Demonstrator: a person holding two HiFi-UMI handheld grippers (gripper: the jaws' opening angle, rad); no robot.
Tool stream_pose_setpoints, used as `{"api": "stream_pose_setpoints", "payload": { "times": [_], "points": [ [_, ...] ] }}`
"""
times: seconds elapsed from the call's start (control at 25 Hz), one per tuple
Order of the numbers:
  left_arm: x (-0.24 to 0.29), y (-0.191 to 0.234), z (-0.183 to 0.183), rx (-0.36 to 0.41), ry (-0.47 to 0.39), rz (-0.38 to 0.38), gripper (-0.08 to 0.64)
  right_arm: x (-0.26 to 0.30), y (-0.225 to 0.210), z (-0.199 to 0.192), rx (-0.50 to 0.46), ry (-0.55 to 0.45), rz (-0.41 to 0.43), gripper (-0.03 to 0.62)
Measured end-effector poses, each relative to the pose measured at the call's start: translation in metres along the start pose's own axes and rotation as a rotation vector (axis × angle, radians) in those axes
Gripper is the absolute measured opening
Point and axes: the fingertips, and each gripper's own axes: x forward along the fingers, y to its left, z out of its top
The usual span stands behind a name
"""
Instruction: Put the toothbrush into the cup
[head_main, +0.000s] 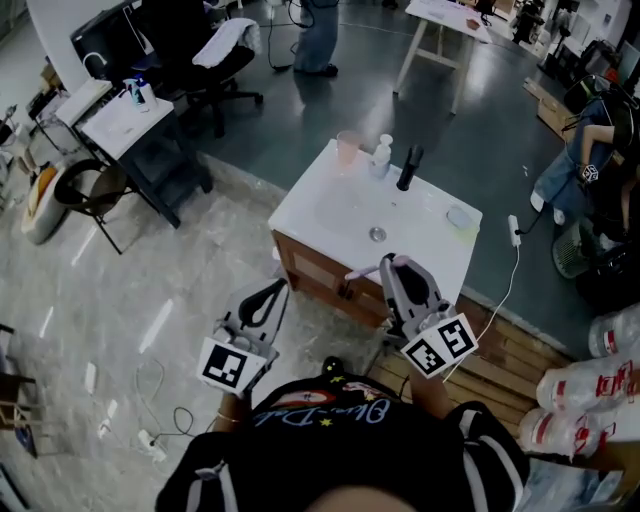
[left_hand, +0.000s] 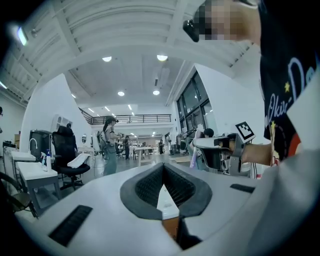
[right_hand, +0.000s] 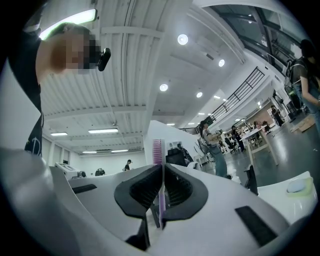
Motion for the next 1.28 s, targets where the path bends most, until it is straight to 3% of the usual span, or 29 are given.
{"api": "stream_pose_setpoints", "payload": {
  "times": [0.56,0.92,1.28],
  "points": [
    [0.043,0.019,-0.016,-0.011,0.046,0.010,0.002,0.023,-0.043,-0.012,0.031,0.002,-0.009,0.011],
    [0.109,0.049,-0.013,0.002,0.002,-0.121,0.002,0.044,-0.079,-0.002,-0.028,-0.034,-0.120,0.011],
    [0.176,0.108,-0.009,-0.014,-0.023,-0.230,0.002,0.107,-0.112,-0.001,-0.076,-0.030,-0.213,0.011]
  ]
}}
